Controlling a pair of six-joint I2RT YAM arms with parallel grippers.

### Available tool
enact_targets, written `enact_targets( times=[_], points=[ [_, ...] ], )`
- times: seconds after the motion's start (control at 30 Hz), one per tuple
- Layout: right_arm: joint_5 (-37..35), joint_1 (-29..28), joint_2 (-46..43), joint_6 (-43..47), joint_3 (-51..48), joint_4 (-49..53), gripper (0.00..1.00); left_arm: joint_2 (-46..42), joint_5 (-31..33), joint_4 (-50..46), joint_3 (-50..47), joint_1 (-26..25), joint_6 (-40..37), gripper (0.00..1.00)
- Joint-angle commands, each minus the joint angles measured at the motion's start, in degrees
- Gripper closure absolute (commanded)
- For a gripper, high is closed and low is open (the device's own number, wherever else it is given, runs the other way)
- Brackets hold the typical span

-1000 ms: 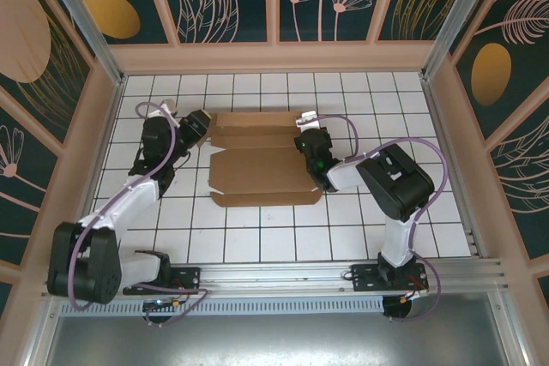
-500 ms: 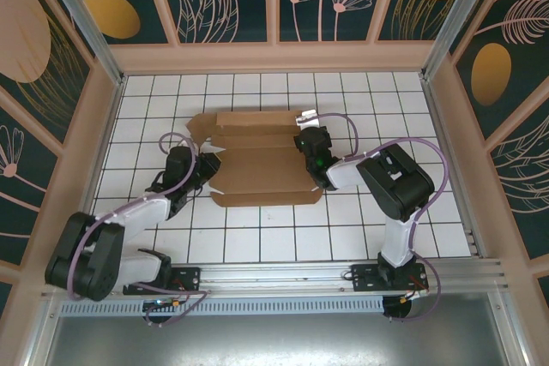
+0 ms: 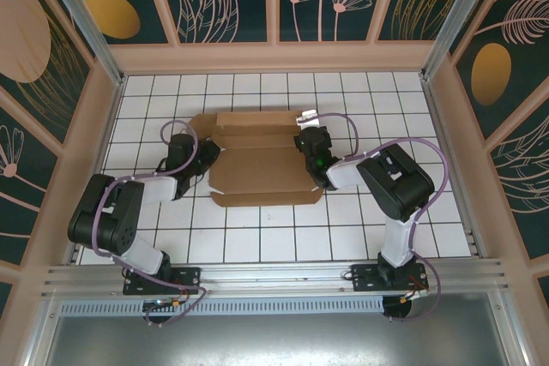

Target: Fold the paper box

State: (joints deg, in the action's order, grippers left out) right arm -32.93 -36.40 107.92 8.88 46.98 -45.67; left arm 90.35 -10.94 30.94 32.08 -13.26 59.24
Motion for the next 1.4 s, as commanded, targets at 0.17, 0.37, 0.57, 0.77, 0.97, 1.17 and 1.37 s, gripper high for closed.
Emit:
enact_targets(
  times=[0.17, 0.37, 0.57, 0.77, 0.97, 1.17, 1.37],
  points=[
    [-1.5, 0.3, 0.5, 1.1, -1.3, 1.7, 1.0, 4.9, -0.6, 4.5, 3.4, 3.4, 2.5, 0.8],
    [-1.3, 0.2, 0.3, 1.5, -1.6, 1.7, 1.0, 7.1, 1.6, 1.0, 6.9, 4.6, -0.3, 0.81],
    [-1.3, 0.2, 0.1, 1.7, -1.5, 1.8, 1.0, 12.0, 0.7, -0.9, 10.3, 5.0, -1.0, 0.79],
    [-1.1, 0.2, -0.4, 1.9, -0.6, 2.7, 1.0, 14.9, -0.5, -1.9, 11.4, 4.9, -0.4, 0.79],
    [-0.9, -0.4, -0.6, 1.9, -0.1, 3.4, 1.0, 16.2, -2.5, -3.5, 13.7, 4.8, -1.6, 0.73],
    [-1.0, -1.4, -0.1, 1.8, 0.6, 3.9, 1.0, 17.6, -9.1, 2.0, 14.4, 4.1, 0.7, 0.65],
    [-1.0, -2.0, 0.4, 1.6, 1.0, 4.3, 1.0, 18.8, -13.3, 5.1, 15.9, 2.6, 1.4, 0.63]
  ],
)
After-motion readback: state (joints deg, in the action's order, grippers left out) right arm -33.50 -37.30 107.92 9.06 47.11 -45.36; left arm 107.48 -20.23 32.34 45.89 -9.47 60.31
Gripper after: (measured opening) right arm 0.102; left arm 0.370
